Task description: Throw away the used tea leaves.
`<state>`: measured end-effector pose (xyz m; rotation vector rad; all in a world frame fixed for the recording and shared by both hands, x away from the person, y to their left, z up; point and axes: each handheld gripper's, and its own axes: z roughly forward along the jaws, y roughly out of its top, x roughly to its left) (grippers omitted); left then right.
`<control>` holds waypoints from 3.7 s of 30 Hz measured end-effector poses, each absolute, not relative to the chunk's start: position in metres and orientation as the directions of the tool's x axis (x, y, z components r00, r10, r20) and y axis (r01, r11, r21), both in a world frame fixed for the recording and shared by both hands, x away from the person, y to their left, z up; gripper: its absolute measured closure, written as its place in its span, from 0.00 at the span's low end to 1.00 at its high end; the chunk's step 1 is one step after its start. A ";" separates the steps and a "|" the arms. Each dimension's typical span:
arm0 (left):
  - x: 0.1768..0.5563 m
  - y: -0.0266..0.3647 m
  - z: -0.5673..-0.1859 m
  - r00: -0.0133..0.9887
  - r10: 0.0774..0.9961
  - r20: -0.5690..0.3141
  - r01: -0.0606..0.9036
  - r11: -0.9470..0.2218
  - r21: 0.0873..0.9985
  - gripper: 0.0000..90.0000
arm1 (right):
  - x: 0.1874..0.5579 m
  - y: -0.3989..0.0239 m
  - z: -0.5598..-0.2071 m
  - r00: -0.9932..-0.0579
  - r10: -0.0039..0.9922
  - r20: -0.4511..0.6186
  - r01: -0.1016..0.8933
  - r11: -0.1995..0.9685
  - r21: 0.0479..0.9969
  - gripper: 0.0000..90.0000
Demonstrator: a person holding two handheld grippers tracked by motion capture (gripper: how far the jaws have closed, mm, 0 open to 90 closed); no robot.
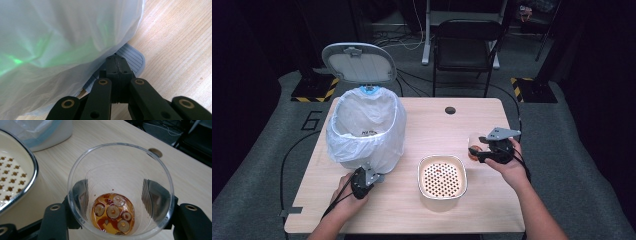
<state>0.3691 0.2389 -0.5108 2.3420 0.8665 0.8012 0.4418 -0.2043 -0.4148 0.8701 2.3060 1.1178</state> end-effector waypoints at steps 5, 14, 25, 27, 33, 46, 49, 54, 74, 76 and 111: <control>0.370 0.239 -0.510 0.627 0.695 0.352 0.392 -0.672 0.628 1.00 | 0.453 -0.195 -0.405 -0.755 0.641 -0.138 0.284 0.508 0.813 0.43; 0.370 0.240 -0.510 0.630 0.694 0.349 0.393 -0.672 0.627 1.00 | 0.477 -0.169 -0.388 -0.816 0.566 -0.120 0.213 0.486 0.847 0.43; 0.370 0.240 -0.511 0.628 0.705 0.329 0.407 -0.658 0.634 1.00 | 0.486 -0.149 -0.382 -0.853 0.497 -0.160 0.141 0.514 0.846 0.43; 0.370 0.240 -0.509 0.636 0.691 0.342 0.396 -0.674 0.624 1.00 | 0.483 -0.146 -0.381 -0.855 0.482 -0.191 0.105 0.522 0.847 0.43; 0.370 0.240 -0.510 0.635 0.692 0.343 0.395 -0.673 0.625 1.00 | 0.469 -0.138 -0.379 -0.844 0.405 -0.351 -0.075 0.559 0.826 0.43; 0.370 0.240 -0.510 0.628 0.694 0.352 0.394 -0.674 0.625 1.00 | 0.435 -0.121 -0.375 -0.745 0.248 -0.619 -0.380 0.605 0.700 0.43; 0.370 0.240 -0.510 0.627 0.695 0.352 0.393 -0.672 0.628 1.00 | 0.430 -0.120 -0.376 -0.731 0.242 -0.638 -0.401 0.604 0.689 0.43; 0.369 0.239 -0.510 0.624 0.698 0.352 0.396 -0.671 0.627 1.00 | 0.415 -0.119 -0.384 -0.684 0.240 -0.689 -0.442 0.615 0.653 0.44; 0.369 0.239 -0.511 0.618 0.707 0.345 0.401 -0.660 0.635 1.00 | 0.378 -0.109 -0.412 -0.319 -0.027 -0.947 -0.583 0.794 0.173 0.45; 0.369 0.239 -0.511 0.618 0.706 0.345 0.401 -0.661 0.635 1.00 | 0.378 -0.107 -0.416 -0.270 -0.079 -0.959 -0.592 0.800 0.101 0.45; 0.370 0.239 -0.510 0.628 0.694 0.351 0.392 -0.672 0.628 1.00 | 0.354 -0.107 -0.433 0.238 -0.430 -0.871 -0.510 0.708 -0.489 0.45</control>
